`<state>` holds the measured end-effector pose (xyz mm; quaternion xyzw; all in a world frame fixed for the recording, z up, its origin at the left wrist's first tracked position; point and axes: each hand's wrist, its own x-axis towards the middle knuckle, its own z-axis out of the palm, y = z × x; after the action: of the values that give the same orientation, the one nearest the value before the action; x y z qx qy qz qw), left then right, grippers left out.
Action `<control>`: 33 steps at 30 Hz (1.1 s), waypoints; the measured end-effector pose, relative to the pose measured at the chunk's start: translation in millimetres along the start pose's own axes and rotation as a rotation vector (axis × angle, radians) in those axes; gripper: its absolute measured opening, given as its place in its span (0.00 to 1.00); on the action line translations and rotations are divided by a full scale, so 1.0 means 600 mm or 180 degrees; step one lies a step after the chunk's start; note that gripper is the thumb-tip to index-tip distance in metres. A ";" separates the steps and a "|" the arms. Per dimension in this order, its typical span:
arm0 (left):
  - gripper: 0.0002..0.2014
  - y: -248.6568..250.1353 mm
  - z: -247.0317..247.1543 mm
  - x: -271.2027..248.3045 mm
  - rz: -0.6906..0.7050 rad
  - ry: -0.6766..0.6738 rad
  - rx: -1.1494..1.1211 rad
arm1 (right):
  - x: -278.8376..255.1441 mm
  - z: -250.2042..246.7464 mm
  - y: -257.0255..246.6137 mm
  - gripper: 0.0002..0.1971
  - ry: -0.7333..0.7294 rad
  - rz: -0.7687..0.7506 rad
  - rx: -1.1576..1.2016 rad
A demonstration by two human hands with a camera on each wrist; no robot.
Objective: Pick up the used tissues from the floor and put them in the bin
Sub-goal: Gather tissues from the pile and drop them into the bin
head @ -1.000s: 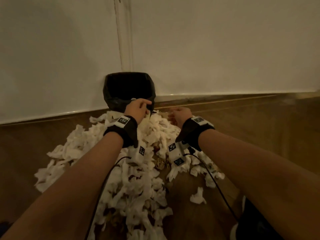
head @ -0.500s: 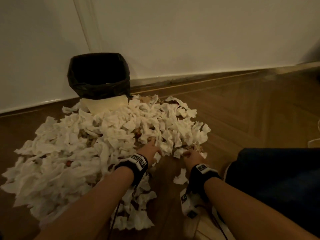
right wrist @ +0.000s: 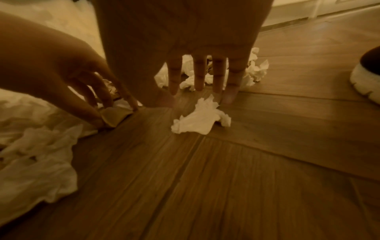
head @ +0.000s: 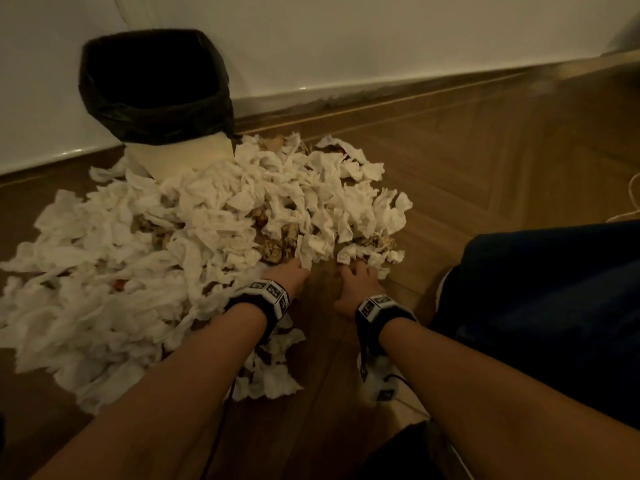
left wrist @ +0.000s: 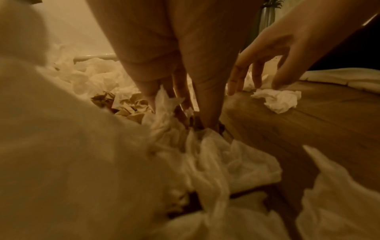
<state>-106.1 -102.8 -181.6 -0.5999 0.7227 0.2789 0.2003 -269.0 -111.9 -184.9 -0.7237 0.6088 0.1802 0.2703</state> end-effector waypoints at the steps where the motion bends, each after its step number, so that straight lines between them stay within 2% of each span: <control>1: 0.17 0.001 0.003 0.001 -0.0023 0.0010 0.0075 | 0.001 0.002 0.002 0.35 -0.0057 0.0002 -0.0046; 5: 0.15 0.005 0.018 0.007 -0.0060 0.0149 0.0217 | 0.004 0.014 0.008 0.36 -0.0211 0.0112 -0.0102; 10: 0.17 0.007 0.026 0.010 -0.0061 0.0323 0.0456 | 0.014 0.023 0.013 0.19 -0.0353 0.0141 -0.0024; 14: 0.25 0.009 0.028 0.006 -0.0027 0.0380 -0.0147 | 0.019 0.030 0.015 0.16 -0.0207 0.0118 0.0086; 16: 0.27 0.009 0.030 0.007 0.0068 0.0308 -0.0062 | 0.020 0.031 0.019 0.15 -0.0148 0.0118 0.0128; 21: 0.17 0.021 0.016 0.005 0.0235 0.0346 0.0784 | 0.022 0.036 0.024 0.18 -0.0054 0.0170 0.0353; 23: 0.17 0.022 0.016 0.007 0.0281 0.0432 0.0924 | 0.022 0.037 0.025 0.19 -0.0008 0.0177 0.0478; 28: 0.21 0.019 0.028 0.006 0.0187 0.0671 0.0633 | 0.019 0.040 0.026 0.23 0.0065 0.0127 0.0619; 31: 0.19 0.015 0.040 0.006 0.0193 0.0578 0.0618 | 0.016 0.043 0.027 0.25 -0.0023 0.0119 0.0583; 33: 0.18 0.014 0.045 0.006 0.0223 0.0518 0.0727 | 0.017 0.040 0.025 0.22 -0.0073 0.0068 0.0480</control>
<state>-116.5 -87.0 -203.0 -0.5683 0.7840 0.1521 0.1981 -280.2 -107.0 -212.6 -0.6927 0.6252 0.1449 0.3291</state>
